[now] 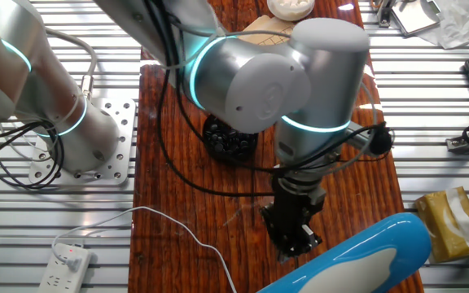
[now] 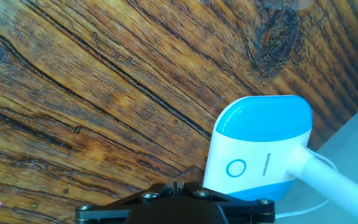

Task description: Turn on the desk lamp by pressing the button

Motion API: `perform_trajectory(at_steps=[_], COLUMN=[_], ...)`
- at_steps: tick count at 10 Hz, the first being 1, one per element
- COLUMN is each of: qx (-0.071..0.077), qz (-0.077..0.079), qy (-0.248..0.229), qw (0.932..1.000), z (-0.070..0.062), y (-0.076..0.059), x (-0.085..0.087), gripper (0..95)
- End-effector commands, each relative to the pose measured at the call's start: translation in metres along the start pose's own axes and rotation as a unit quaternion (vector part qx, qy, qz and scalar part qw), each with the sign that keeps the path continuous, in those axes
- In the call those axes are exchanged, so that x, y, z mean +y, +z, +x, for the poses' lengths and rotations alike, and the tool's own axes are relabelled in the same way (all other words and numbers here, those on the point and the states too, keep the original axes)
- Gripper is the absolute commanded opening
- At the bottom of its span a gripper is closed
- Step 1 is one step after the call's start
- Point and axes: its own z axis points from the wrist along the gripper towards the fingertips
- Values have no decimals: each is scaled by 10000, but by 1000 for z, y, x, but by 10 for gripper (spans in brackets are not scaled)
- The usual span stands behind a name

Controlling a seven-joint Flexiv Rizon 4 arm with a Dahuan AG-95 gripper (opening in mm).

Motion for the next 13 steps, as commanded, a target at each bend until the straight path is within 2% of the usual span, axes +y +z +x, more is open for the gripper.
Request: perform_trajectory(at_steps=[1, 7, 8, 9, 11, 13], qx=[-9, 19, 63, 181, 317, 339], qz=[15, -13, -58, -164, -299, -304], qy=[-31, -213, -201, -174, -155, -176], qw=[10000, 9998, 9998, 9995, 9989, 9988], z=[0, -3, -3, -3, -3, -4], y=[-1, 0, 0, 0, 0, 0], x=[-3, -5, -5, -5, -5, -6], gripper=[0, 0, 0, 0, 0, 0])
